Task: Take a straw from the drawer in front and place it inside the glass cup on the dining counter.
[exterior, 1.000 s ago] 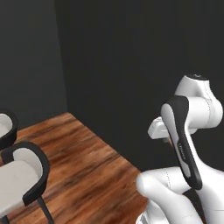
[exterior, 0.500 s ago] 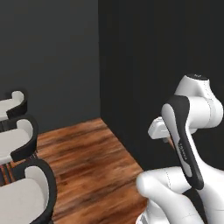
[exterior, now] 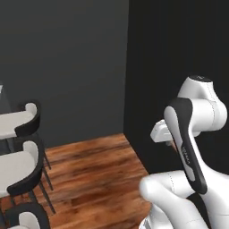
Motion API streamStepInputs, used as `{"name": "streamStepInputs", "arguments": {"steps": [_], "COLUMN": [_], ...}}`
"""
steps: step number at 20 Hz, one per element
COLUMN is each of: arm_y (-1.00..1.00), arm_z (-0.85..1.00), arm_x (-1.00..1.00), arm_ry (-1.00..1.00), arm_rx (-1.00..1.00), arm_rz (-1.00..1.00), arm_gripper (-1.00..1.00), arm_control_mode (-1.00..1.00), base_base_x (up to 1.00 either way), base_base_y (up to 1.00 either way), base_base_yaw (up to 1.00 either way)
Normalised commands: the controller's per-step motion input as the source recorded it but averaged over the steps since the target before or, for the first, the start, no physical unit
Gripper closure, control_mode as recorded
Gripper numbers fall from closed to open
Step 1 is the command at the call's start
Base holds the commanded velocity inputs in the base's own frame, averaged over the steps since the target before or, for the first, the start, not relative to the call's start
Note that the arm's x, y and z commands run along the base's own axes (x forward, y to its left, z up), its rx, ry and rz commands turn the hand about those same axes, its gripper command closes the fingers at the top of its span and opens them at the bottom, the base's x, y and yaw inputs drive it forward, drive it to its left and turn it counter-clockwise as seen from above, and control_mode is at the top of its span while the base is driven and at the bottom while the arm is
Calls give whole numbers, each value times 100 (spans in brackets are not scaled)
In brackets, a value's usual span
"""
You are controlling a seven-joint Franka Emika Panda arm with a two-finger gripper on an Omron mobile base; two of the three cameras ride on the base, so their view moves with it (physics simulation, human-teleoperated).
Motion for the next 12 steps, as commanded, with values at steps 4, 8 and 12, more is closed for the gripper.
{"name": "streamStepInputs", "arguments": {"steps": [4, 8, 12], "arm_y": [0, 0, 0], "arm_z": [0, 0, 0], "arm_x": [0, 0, 0], "arm_ry": [0, 0, 0], "arm_rx": [0, 0, 0], "arm_rz": [0, 0, 0], "arm_gripper": [100, 100, 100], "arm_control_mode": [100, 100, 100], "base_base_x": [100, 96, 88], "base_base_y": [-41, -33, -18], "base_base_yaw": [16, 32, 46]}}
